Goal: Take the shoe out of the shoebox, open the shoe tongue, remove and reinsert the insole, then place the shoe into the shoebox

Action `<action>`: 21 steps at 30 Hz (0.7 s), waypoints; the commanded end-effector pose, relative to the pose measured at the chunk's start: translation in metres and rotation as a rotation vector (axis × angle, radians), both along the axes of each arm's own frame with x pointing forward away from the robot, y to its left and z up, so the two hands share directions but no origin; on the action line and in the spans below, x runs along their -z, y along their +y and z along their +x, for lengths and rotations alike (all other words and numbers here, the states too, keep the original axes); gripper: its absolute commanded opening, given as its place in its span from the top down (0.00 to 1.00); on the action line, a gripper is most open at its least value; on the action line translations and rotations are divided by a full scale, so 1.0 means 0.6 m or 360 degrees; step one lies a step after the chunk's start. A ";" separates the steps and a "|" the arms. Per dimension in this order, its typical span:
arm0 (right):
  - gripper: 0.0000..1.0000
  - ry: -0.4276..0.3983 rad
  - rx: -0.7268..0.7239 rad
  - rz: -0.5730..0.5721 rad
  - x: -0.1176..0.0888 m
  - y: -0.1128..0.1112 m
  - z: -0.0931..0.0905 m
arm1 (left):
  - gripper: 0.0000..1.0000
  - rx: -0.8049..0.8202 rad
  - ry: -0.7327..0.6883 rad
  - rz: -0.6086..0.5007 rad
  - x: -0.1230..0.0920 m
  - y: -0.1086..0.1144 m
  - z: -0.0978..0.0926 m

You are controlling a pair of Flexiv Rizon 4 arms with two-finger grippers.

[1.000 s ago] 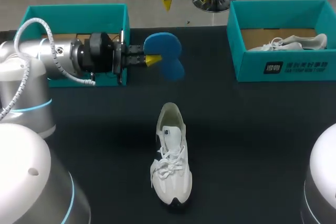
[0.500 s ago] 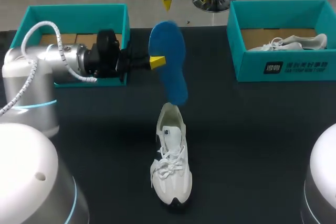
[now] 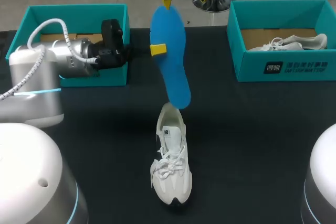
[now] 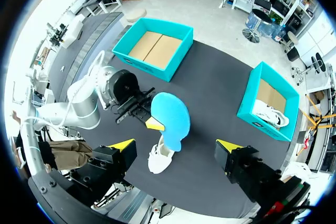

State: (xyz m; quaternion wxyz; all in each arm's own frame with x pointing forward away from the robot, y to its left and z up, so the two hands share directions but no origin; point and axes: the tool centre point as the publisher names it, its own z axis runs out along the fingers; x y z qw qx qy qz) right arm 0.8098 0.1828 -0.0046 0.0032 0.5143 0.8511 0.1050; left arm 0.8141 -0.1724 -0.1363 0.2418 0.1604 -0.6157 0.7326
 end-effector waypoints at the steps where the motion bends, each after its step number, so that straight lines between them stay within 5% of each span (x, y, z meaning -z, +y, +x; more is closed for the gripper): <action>1: 0.00 0.0002 0.0001 -0.0001 0.000 0.000 0.001 | 1.00 0.0149 0.0606 -0.0122 -0.002 0.001 0.012; 2: 0.00 0.0002 0.0001 -0.0001 0.000 0.000 0.001 | 1.00 0.0239 0.0528 -0.0236 -0.011 0.002 0.005; 15: 0.00 0.0002 0.0001 -0.0001 0.000 0.000 0.001 | 1.00 0.0239 0.0528 -0.0236 -0.011 0.002 0.005; 21: 0.00 0.0002 0.0001 -0.0001 0.000 0.000 0.001 | 1.00 0.0131 0.0928 0.0013 -0.023 0.006 0.037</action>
